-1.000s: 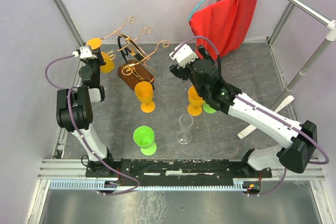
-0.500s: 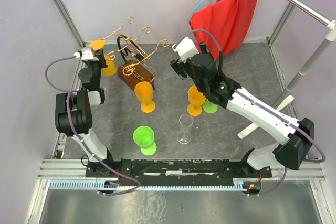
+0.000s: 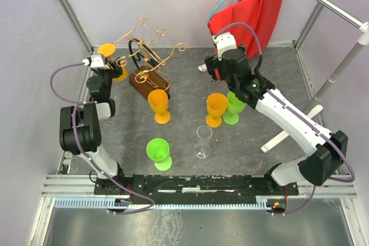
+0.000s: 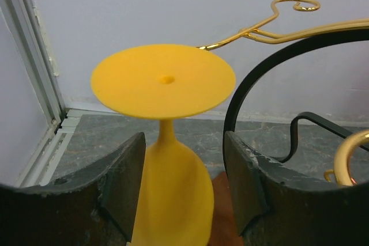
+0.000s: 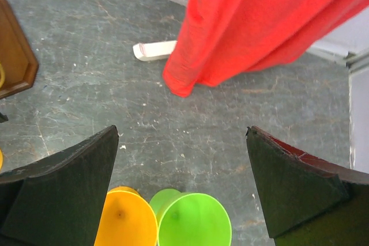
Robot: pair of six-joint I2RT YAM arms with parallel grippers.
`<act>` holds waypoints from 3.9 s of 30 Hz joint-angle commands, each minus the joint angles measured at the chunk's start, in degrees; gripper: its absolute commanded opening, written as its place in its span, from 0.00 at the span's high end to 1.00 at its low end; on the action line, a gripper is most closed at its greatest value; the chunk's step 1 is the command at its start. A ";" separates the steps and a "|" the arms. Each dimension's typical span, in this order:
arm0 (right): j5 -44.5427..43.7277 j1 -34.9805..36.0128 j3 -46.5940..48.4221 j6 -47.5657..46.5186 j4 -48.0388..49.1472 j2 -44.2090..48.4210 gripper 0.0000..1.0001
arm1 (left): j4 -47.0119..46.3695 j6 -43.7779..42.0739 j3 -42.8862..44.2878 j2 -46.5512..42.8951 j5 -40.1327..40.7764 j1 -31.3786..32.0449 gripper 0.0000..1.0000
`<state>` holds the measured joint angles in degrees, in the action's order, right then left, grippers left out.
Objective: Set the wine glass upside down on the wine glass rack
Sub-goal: Turn the wine glass upside down at the wine rack, then pick up the wine glass at the center of the board, then turn the wine glass upside down at the wine rack.
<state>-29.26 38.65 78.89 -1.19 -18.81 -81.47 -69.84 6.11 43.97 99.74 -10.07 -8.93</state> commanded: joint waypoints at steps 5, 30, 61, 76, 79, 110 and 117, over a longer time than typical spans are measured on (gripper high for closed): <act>2.15 -4.93 5.19 9.11 -9.33 2.07 0.00 | 8.07 -0.15 -6.14 -10.40 -1.18 0.09 0.34; 10.02 -16.77 -7.01 27.48 -23.45 3.97 0.12 | 44.57 1.18 4.72 -33.66 -4.32 4.81 0.25; 7.62 -18.37 5.41 14.33 -26.77 3.79 0.99 | 66.89 15.03 27.56 -32.60 -3.39 5.42 0.17; 29.70 -18.06 10.05 0.87 8.77 11.11 0.99 | 75.11 47.41 38.82 -29.25 3.91 5.72 0.10; 32.36 -17.34 10.88 1.86 16.87 8.61 0.99 | 73.80 56.40 37.53 -29.24 4.26 6.02 0.10; 26.11 5.13 24.31 -3.92 48.58 -21.65 0.99 | 62.56 88.43 22.33 -33.18 10.65 13.60 0.12; 27.89 6.96 23.72 -4.08 47.19 -21.74 0.99 | 59.49 89.35 21.21 -32.76 10.05 14.24 0.14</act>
<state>-3.01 44.47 100.38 -5.26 26.28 -103.85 -5.39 93.19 65.17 67.44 -0.10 4.80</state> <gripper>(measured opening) 0.051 0.870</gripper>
